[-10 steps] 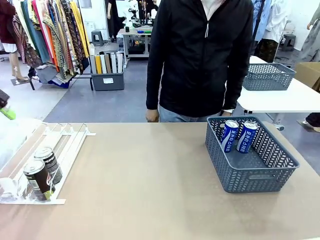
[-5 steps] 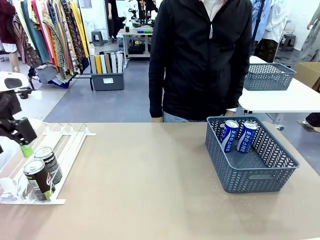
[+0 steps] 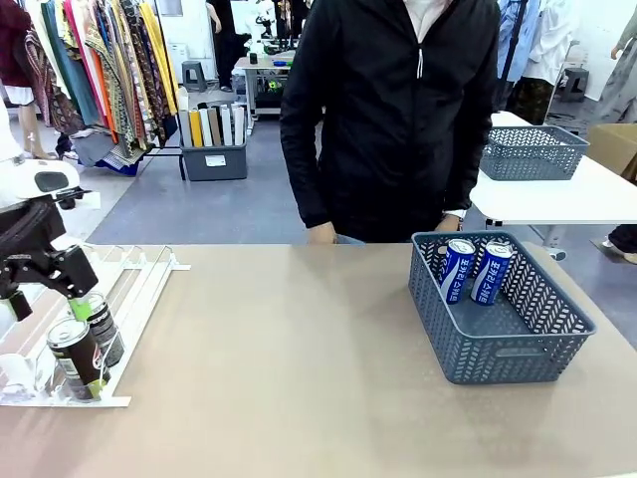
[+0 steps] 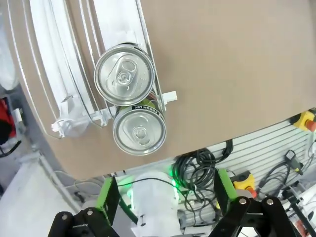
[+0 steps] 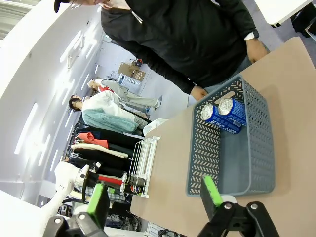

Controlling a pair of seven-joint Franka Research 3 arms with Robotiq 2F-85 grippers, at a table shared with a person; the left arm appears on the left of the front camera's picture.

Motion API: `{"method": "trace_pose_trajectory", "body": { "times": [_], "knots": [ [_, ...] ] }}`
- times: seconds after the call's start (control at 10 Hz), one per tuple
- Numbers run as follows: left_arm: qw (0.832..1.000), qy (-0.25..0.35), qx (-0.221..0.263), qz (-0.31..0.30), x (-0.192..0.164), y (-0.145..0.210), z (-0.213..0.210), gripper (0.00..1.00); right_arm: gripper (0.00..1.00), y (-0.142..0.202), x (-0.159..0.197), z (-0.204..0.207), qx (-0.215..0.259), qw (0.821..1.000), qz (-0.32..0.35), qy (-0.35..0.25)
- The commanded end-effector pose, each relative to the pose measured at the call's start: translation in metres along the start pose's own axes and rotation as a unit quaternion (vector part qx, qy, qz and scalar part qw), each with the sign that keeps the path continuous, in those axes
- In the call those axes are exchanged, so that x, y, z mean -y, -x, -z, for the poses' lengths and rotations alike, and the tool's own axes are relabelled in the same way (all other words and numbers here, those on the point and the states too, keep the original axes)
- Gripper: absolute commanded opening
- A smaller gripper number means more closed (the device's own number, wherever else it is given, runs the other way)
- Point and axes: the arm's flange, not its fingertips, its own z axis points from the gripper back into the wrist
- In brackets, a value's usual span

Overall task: Retrieve and store the cans from the dispenser.
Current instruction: Pick up one can from the Automatic Can Dispenser and place it in the middle of the table.

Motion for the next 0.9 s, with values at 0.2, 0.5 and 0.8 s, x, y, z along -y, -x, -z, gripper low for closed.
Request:
{"method": "trace_pose_trajectory", "body": {
  "times": [0.2,0.5,0.8],
  "knots": [
    [1.000,0.000,0.000,0.003,0.001,0.001,-0.001,1.00,1.00,-0.003,-0.001,0.001,0.008,1.000,-0.012,-0.011],
    [0.998,-0.051,0.026,-0.021,0.000,-0.024,0.031,1.00,1.00,-0.003,-0.001,0.001,0.008,1.000,-0.012,-0.011],
    [0.998,-0.045,0.001,-0.036,-0.009,-0.034,0.046,1.00,1.00,-0.003,-0.001,0.001,0.008,1.000,-0.012,-0.011]
  ]
}}
